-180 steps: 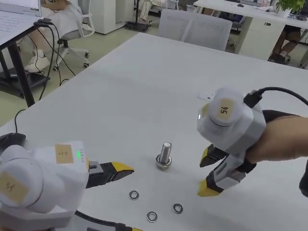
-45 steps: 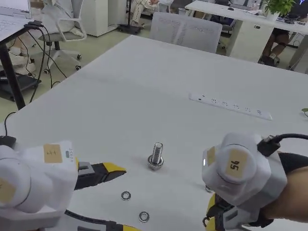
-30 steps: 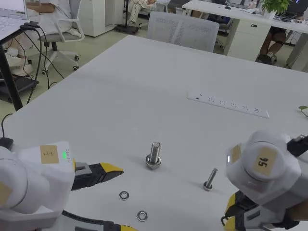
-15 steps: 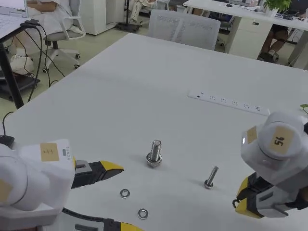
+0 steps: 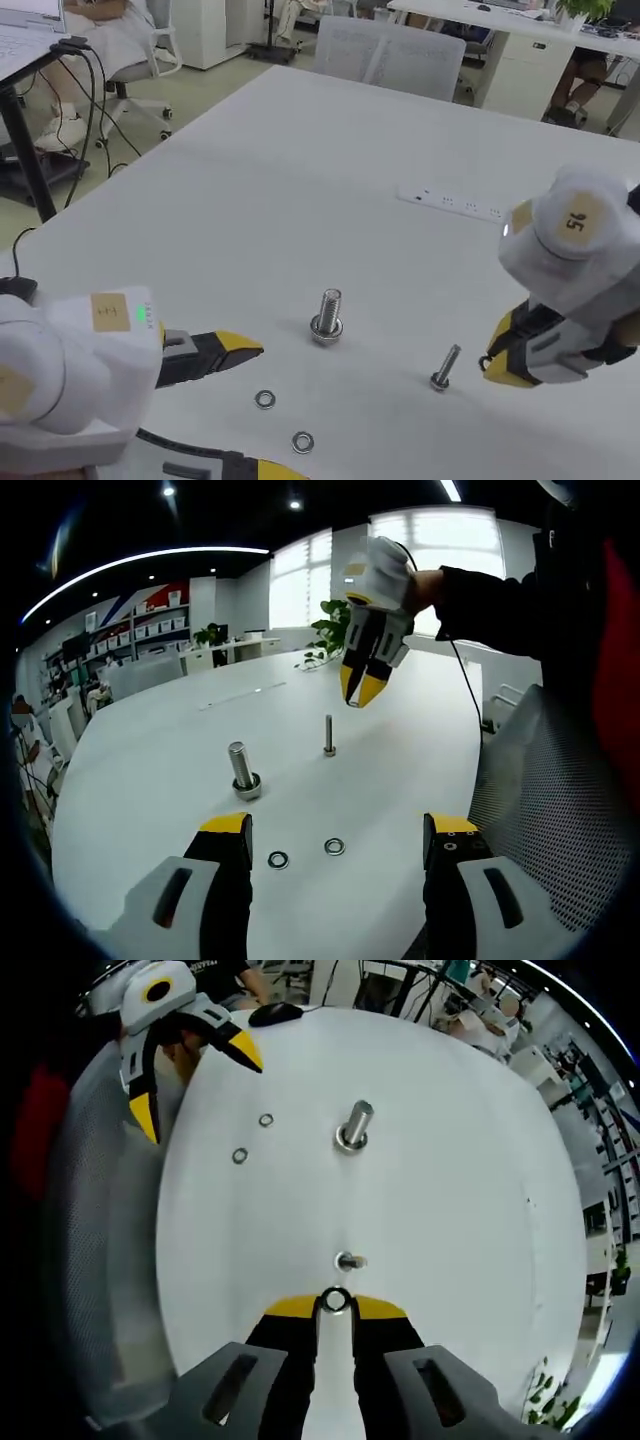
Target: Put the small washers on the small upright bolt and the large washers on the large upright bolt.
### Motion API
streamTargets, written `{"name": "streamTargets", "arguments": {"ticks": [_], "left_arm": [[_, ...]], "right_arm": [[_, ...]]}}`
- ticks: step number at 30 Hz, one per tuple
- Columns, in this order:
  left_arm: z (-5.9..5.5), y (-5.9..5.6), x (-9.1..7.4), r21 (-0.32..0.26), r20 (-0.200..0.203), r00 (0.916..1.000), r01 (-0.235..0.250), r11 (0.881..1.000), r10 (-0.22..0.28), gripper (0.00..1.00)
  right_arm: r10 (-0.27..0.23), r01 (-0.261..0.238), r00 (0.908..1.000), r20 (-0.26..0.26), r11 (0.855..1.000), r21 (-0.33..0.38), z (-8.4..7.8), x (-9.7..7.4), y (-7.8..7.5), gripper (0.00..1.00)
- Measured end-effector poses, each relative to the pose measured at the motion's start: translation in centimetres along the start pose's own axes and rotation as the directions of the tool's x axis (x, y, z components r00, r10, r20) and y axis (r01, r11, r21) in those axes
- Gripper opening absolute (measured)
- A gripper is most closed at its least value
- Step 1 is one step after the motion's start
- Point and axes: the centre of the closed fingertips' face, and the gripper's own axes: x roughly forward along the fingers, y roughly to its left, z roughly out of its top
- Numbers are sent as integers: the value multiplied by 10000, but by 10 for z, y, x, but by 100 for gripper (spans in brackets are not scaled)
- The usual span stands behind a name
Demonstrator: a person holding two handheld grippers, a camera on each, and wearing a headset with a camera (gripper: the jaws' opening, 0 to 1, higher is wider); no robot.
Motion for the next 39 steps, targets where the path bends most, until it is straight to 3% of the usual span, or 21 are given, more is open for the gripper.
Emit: {"name": "streamTargets", "arguments": {"ticks": [13,39], "left_arm": [[-1,-2,1,-6,1,10000,11,10000,-11,69],[-3,-1,0,-54,-59,10000,-14,10000,14,68]], "right_arm": [[209,-208,9998,39,9992,-328,16,10,-10,13],[609,-624,9974,-373,9973,-394,10,27,-9,13]]}}
